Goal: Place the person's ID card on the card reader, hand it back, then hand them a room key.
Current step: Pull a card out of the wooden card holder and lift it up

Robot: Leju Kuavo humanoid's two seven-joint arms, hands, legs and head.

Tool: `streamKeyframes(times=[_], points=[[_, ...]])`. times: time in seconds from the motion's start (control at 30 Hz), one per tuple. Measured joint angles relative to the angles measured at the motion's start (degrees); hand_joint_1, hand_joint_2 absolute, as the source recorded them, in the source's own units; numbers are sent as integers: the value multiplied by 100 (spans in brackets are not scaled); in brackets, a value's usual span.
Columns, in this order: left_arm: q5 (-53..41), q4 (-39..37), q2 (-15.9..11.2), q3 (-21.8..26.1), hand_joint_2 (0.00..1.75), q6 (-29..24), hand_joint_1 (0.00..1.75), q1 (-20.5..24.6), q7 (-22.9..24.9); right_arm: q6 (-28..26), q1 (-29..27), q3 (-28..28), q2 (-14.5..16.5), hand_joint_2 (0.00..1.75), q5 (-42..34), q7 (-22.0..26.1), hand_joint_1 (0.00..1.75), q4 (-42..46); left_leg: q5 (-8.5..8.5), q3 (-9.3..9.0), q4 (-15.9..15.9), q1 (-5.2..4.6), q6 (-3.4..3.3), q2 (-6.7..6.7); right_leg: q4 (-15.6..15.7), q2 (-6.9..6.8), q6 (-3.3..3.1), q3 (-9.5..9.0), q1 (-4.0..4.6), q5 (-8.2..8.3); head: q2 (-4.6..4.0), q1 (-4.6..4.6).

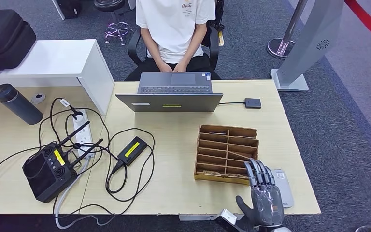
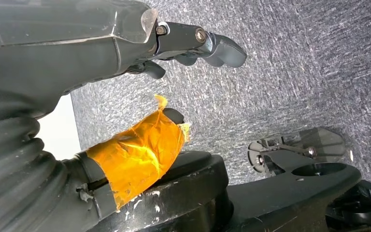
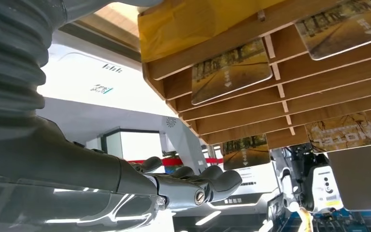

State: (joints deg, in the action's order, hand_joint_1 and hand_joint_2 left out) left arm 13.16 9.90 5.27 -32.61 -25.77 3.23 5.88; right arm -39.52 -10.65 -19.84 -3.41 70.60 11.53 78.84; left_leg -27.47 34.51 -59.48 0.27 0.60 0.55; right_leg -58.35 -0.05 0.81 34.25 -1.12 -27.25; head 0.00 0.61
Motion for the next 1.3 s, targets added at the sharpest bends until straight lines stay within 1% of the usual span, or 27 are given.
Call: streamKeyframes(times=[0.27,0.47,0.63,0.83,1.13,1.27,1.3], points=[[-53,0,0,-84,175,0,0,7,1,0,291,14,285,175,-53,74,0,-306,1,-2,0,0,0,-1,-1,1,0,-1,0,0,0,-1],[-57,0,-2,-108,175,0,0,10,0,0,447,12,419,175,-87,65,0,-523,1,-1,0,0,0,-1,-1,1,0,-1,0,0,0,0],[-57,0,-2,-109,175,0,0,10,1,0,497,9,459,175,-88,45,0,-623,0,0,0,0,0,-1,-1,1,0,0,0,0,0,1],[-57,0,-2,-112,175,0,0,10,1,0,545,-3,467,175,-105,-132,0,-733,0,-1,0,0,0,0,-1,1,0,0,0,0,0,1],[-51,0,-6,-111,175,0,0,10,1,0,559,-5,457,175,-166,-257,0,-802,0,-1,0,0,0,-1,-1,1,0,0,0,0,1,1],[-46,0,-7,-112,175,0,0,10,2,-2,559,-5,430,175,-197,-320,175,-802,0,-1,0,0,0,-1,0,1,0,0,0,-1,0,0],[-45,0,-7,-112,175,0,0,10,1,-2,559,-6,424,175,-226,-328,175,-802,0,-1,0,0,0,0,0,1,0,0,0,-1,0,0]])
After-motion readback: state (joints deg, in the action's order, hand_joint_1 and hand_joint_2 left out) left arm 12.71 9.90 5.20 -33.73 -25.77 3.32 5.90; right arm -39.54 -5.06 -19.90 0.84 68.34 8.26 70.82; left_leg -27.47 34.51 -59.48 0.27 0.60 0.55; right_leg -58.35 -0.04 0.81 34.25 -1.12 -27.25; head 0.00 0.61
